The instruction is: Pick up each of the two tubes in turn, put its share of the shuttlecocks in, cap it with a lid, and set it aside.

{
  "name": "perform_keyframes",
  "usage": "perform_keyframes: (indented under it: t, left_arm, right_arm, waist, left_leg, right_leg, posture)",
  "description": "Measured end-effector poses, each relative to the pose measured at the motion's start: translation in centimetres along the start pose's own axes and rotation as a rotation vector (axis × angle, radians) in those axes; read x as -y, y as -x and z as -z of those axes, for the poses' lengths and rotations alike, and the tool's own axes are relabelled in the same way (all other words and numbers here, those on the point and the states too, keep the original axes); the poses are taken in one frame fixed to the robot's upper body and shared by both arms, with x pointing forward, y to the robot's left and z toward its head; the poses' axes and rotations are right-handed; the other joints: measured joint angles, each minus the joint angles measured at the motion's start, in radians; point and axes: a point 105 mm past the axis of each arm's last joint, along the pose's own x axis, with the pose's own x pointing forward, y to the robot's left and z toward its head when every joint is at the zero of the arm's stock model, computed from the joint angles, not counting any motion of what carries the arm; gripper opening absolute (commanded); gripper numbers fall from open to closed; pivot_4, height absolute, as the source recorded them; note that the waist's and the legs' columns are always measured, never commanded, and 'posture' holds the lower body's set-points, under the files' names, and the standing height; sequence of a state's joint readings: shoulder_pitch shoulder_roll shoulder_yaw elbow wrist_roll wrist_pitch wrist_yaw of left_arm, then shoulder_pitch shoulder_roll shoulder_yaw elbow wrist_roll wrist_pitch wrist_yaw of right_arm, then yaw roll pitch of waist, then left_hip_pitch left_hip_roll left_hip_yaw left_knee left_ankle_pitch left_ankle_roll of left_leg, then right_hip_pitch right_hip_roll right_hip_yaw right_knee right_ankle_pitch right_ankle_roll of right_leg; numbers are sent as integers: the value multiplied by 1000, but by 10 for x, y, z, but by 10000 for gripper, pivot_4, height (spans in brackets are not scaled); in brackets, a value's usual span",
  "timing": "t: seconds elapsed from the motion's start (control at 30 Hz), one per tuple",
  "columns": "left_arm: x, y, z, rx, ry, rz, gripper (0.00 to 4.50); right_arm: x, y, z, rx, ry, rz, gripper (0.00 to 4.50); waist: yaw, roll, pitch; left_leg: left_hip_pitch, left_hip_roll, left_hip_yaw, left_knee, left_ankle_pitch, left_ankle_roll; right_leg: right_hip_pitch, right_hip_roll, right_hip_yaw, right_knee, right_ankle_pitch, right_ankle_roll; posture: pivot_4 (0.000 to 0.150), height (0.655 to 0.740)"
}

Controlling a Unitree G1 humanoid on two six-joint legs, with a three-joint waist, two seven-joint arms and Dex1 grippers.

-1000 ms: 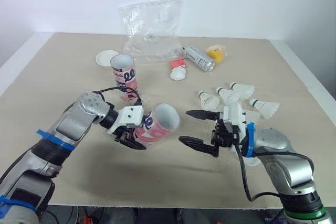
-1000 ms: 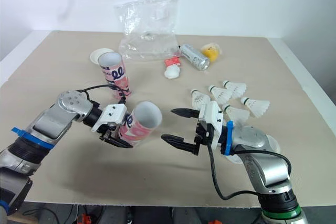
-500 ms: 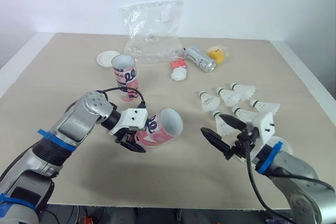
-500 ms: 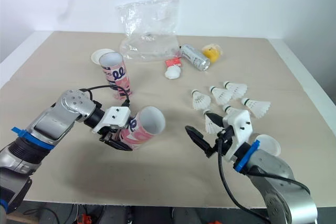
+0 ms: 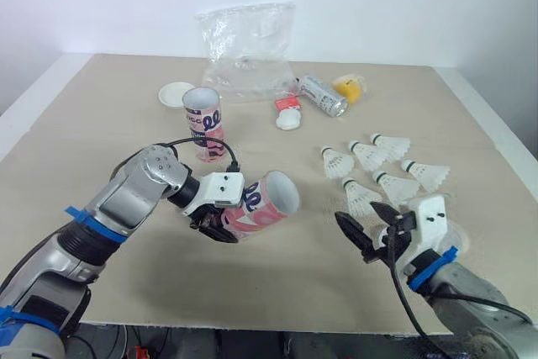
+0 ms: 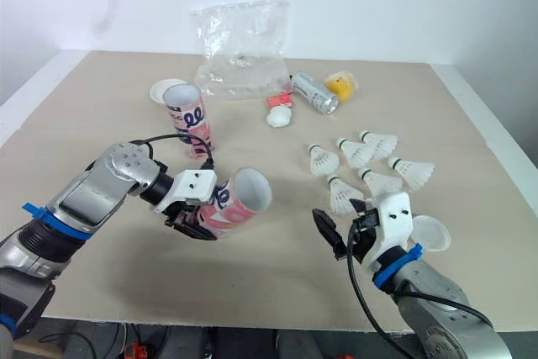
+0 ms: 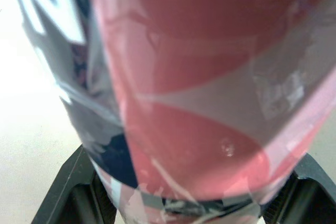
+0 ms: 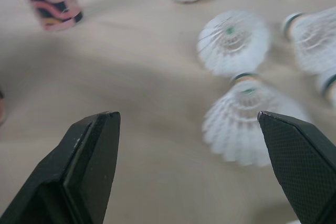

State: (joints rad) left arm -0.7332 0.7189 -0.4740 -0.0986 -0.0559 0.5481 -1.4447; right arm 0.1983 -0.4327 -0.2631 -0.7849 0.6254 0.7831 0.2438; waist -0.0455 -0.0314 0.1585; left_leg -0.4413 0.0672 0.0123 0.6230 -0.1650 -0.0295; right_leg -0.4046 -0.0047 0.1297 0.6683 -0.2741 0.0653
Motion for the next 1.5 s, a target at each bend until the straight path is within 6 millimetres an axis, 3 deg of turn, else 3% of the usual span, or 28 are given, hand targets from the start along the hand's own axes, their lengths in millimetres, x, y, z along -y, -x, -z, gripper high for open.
perform_keyframes:
  t: [0.27,0.47,1.2,1.3,1.33,1.5]
  left_arm:
    - [1,-1,-3,-12,8,-10,29331]
    - [2,-1,-2,-13,20,-15,29331]
    - [2,-1,-3,-9,40,-24,29331]
    - [2,-1,-2,-8,43,-27,28985]
    - [2,-1,-2,-5,46,-30,28985]
    - [2,-1,-2,-2,48,-31,28985]
  right_arm:
    - [0,-18,-8,22,-50,74,45000]
    - [-5,-30,-2,-23,-51,126,45000]
    - [7,-44,4,-89,30,331,45000]
    - [10,-44,7,-100,35,347,37789]
    - [12,-44,8,-107,40,356,32198]
    - [13,-44,10,-113,43,362,14086]
  waist:
    - [0,1,0]
    - [0,1,0]
    - [0,1,-1]
    - [0,1,-1]
    - [0,1,-1]
    - [0,1,-1]
  left_leg:
    - [-1,-1,-1,0,0,0]
    - [-1,-1,-1,0,0,0]
    - [-1,-1,-1,0,0,1]
    - [-1,-1,-2,0,0,1]
    - [-1,-1,-2,0,1,1]
    - [-1,-1,-2,0,1,1]
  right_leg:
    - [0,0,0,0,0,0]
    - [0,0,0,0,0,0]
    - [0,0,0,0,0,0]
    - [0,0,0,0,0,0]
    - [0,0,0,0,0,0]
    - [0,0,0,0,0,0]
  posture:
    - [1500,7400]
    - [1500,7400]
    - [1500,7400]
    - [1500,7400]
    - [1500,7400]
    - [1500,7400]
